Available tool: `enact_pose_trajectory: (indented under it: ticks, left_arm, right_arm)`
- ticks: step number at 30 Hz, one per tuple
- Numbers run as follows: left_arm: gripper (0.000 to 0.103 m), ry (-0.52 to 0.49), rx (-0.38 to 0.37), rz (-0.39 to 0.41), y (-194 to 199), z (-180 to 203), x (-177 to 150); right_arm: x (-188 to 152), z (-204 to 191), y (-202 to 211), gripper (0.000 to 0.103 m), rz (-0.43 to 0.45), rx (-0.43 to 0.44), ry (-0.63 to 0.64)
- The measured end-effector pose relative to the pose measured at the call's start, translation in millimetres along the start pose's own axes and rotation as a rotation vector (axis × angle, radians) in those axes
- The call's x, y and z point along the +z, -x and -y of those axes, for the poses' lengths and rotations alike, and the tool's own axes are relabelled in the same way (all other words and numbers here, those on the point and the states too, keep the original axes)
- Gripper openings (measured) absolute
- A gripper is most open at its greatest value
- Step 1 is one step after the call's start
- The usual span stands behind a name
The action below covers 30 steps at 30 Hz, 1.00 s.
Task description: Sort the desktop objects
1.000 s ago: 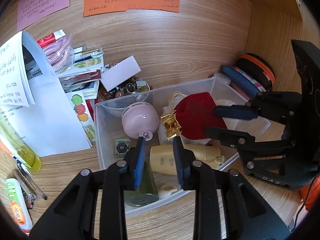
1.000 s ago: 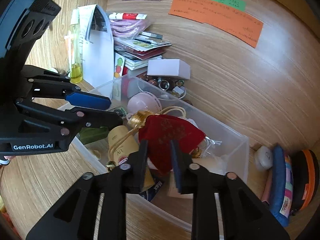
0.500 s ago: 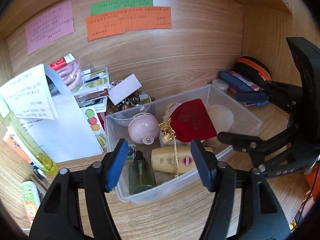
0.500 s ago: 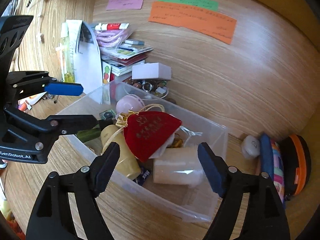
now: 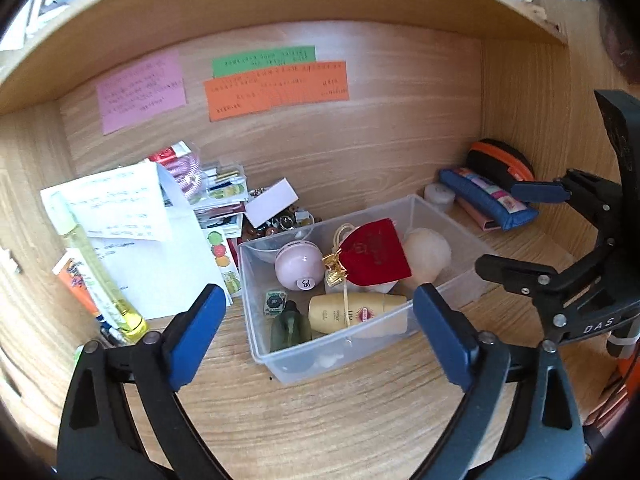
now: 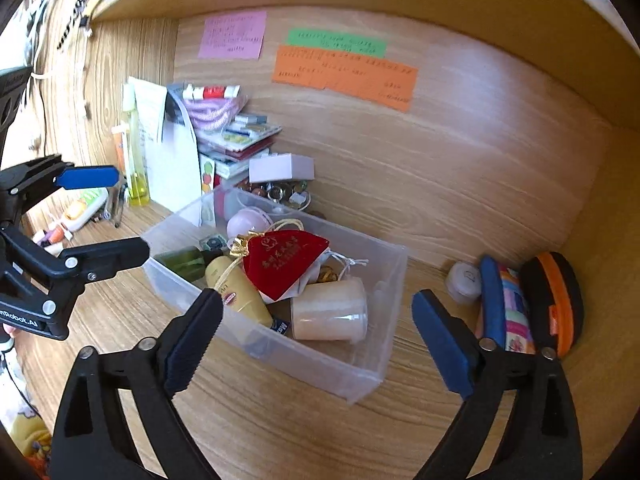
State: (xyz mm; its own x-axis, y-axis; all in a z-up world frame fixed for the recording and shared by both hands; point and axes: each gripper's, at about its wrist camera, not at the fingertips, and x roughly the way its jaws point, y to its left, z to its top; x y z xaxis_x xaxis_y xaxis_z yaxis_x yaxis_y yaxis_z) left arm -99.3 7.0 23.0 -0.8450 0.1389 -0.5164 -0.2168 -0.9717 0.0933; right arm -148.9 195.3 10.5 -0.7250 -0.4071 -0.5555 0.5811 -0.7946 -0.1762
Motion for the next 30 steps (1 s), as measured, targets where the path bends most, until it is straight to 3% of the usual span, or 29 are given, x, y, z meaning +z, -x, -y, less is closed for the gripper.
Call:
enact_pose_trajectory:
  ticks: [9, 16, 24, 30]
  left_arm:
    - [0.100, 0.072, 0.080, 0.068, 47, 5, -8]
    - [0.102, 0.137, 0.206, 0.112, 69, 14, -26]
    - [0.102, 0.175, 0.172, 0.084, 71, 23, -42]
    - [0.102, 0.183, 0.149, 0.062, 69, 27, -52]
  right_arm:
    - [-17, 4, 49, 0.103, 0.076, -0.036, -0.096]
    - [-39, 3, 77, 0.103, 0.110, -0.087, -0.183]
    - [-53, -6, 93, 0.103, 0.122, -0.124, -0.196]
    - [-65, -12, 92, 0.103, 0.104, -0.085, -0.231]
